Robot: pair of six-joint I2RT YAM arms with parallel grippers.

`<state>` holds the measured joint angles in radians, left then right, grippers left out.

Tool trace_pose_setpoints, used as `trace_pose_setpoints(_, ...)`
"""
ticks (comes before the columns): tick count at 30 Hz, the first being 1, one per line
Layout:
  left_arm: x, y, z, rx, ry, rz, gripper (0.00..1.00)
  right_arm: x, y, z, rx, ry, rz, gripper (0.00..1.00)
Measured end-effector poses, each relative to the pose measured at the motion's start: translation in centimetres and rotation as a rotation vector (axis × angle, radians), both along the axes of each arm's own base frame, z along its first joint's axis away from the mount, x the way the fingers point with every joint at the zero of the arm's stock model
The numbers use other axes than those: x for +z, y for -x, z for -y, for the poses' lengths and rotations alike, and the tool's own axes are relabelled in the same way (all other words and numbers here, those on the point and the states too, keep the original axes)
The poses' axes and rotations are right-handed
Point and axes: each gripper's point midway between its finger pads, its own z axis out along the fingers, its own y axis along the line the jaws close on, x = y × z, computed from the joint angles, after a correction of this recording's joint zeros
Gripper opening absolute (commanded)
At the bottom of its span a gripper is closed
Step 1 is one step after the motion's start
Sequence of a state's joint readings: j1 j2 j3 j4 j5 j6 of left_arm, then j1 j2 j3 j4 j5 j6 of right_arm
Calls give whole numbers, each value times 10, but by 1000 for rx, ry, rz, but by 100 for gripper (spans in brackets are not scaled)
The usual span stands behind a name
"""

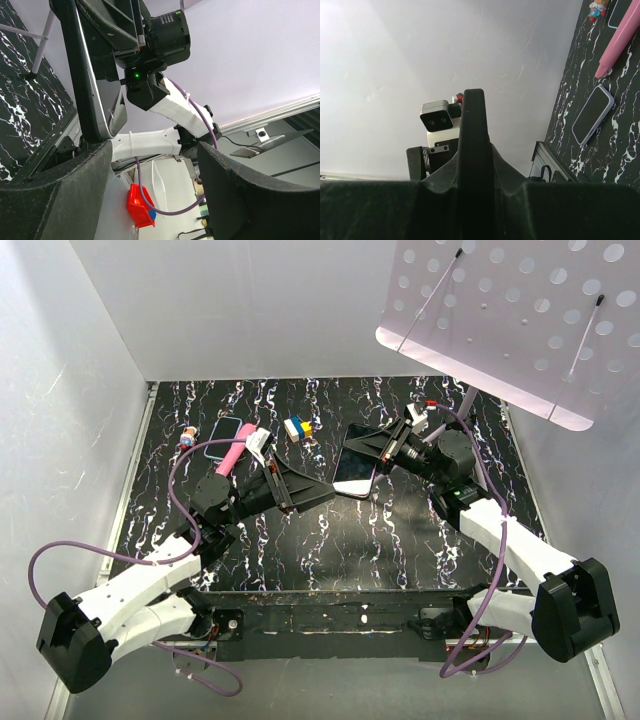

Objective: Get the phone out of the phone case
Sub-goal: Remove the phone case from the phone.

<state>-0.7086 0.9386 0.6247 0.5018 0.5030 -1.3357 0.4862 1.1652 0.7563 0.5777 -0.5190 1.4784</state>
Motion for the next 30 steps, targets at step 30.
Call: trace_pose_setpoints(30, -9, -8, 1, 37, -65, -46, 66, -1, -2, -1, -23, -34, 1, 1)
